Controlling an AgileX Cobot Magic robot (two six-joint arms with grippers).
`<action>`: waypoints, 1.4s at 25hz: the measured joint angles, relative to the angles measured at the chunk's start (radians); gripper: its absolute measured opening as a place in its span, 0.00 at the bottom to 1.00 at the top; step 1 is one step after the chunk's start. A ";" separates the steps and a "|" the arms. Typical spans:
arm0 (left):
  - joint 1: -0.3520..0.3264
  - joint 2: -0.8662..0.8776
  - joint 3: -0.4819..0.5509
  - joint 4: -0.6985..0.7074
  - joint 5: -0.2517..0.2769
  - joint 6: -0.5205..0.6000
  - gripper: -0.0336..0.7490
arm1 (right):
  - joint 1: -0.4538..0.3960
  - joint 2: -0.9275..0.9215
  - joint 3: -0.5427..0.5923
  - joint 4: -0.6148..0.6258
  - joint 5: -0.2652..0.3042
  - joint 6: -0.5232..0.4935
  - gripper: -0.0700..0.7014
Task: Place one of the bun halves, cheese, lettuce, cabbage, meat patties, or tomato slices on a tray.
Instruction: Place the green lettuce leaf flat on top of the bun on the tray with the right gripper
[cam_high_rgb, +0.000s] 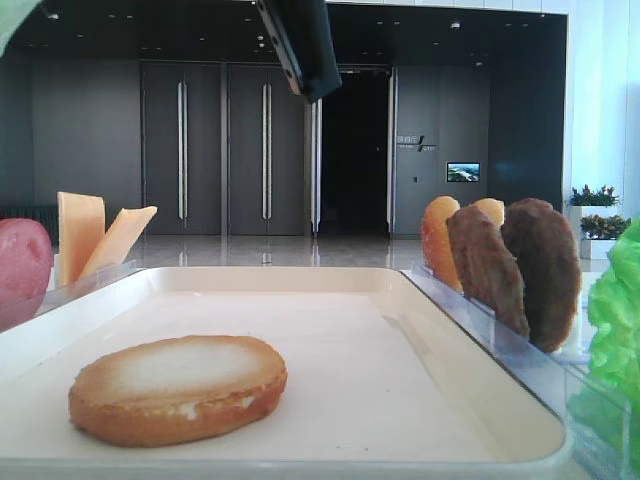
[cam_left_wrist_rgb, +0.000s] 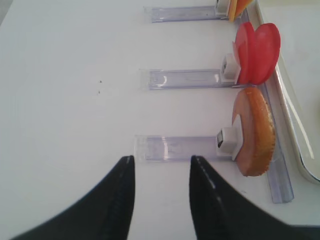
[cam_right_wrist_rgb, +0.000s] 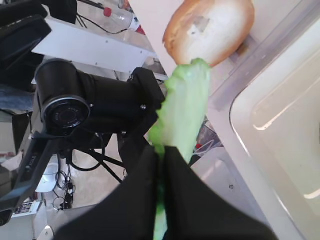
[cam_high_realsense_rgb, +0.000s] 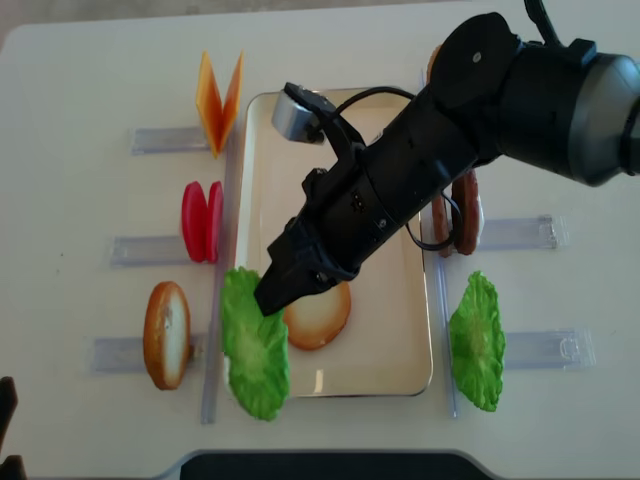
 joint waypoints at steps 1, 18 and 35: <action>0.000 0.000 0.000 0.000 0.000 0.000 0.40 | -0.006 0.008 0.000 0.006 0.003 -0.005 0.13; 0.000 0.000 0.000 0.000 0.000 0.000 0.40 | -0.017 0.028 0.000 0.044 0.021 -0.033 0.13; 0.000 0.000 0.000 0.000 0.000 0.000 0.40 | -0.045 0.136 0.000 0.118 0.021 -0.159 0.13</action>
